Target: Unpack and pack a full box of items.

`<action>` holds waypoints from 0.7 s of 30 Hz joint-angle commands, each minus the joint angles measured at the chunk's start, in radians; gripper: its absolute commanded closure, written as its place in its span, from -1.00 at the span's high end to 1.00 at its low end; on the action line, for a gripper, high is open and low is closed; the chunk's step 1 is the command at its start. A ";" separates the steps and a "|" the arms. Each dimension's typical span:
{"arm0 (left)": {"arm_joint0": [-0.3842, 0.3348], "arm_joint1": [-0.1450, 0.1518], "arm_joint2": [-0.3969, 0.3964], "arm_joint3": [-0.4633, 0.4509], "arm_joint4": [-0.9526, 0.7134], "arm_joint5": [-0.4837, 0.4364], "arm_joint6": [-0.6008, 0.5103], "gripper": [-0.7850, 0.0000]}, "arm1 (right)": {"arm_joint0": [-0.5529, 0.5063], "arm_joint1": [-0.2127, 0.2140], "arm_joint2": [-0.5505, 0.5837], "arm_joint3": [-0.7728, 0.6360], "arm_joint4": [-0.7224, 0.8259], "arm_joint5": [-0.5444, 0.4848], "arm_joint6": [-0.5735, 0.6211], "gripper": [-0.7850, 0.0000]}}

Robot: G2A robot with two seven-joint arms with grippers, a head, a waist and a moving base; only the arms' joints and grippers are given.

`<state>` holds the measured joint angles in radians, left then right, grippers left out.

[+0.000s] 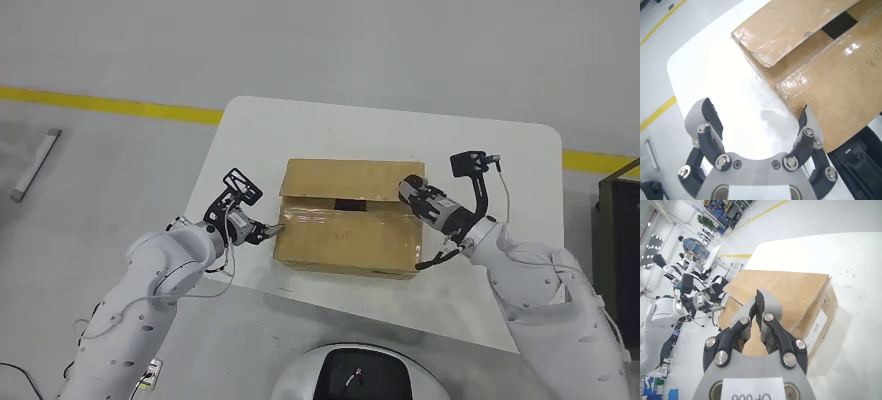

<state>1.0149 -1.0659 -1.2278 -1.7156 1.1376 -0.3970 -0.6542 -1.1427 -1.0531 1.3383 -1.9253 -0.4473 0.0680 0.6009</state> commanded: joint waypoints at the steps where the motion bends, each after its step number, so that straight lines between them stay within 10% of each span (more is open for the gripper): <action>1: -0.002 0.000 -0.002 0.004 0.010 0.000 0.003 1.00 | 0.013 -0.009 -0.060 0.022 -0.036 0.052 -0.041 -1.00; 21: 0.134 0.040 -0.187 -0.040 0.117 -0.057 -0.036 1.00 | 0.072 -0.053 -0.205 0.093 -0.119 0.267 -0.097 -1.00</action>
<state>1.1487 -1.0239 -1.4260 -1.7707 1.2531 -0.4681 -0.7124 -1.0713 -1.1058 1.1313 -1.8306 -0.5642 0.3332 0.5017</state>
